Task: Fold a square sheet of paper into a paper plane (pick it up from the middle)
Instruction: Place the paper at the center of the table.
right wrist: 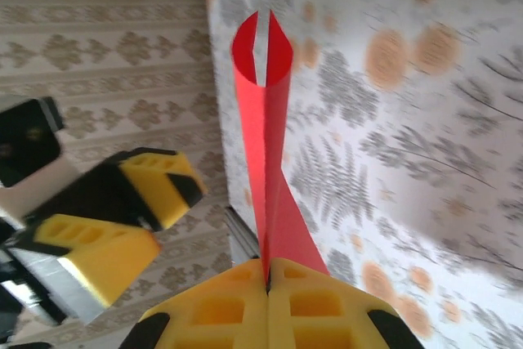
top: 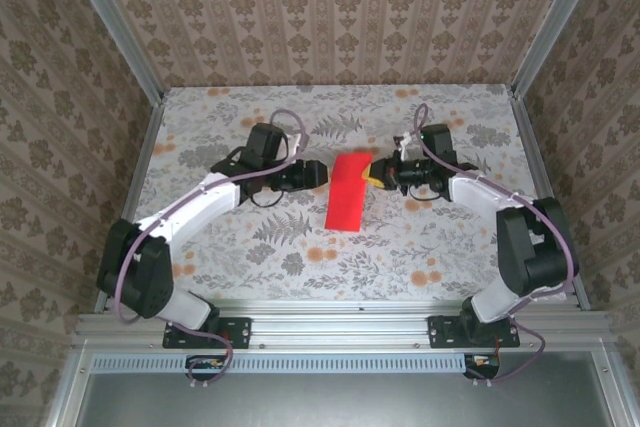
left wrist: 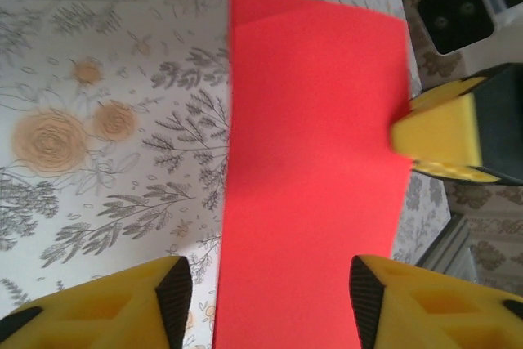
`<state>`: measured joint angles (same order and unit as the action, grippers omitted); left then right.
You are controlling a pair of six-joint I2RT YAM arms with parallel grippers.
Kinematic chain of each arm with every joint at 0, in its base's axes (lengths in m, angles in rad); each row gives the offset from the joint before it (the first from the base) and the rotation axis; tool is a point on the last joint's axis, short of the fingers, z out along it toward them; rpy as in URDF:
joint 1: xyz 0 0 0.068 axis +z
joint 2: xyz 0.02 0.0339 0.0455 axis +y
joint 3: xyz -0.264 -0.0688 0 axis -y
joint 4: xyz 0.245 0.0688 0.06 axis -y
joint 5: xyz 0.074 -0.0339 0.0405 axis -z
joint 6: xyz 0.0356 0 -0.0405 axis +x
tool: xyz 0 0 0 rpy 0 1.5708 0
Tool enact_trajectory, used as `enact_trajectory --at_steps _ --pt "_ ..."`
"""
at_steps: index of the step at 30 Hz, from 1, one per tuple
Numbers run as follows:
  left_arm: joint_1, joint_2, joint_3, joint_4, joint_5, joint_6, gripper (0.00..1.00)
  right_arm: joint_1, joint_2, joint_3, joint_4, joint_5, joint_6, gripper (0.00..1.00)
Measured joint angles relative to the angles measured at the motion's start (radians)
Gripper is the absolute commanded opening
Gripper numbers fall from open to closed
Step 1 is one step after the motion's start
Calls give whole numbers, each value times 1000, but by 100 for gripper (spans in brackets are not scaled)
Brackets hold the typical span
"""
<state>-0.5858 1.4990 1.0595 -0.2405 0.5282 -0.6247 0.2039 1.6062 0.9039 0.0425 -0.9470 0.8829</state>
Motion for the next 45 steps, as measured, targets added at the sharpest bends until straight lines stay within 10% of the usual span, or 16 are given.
enact_trajectory --at_steps 18,45 --pt "-138 368 33 132 -10 -49 27 -14 258 -22 -100 3 -238 6" --pt "-142 445 57 103 -64 2 21 48 207 -109 -54 95 -238 28"
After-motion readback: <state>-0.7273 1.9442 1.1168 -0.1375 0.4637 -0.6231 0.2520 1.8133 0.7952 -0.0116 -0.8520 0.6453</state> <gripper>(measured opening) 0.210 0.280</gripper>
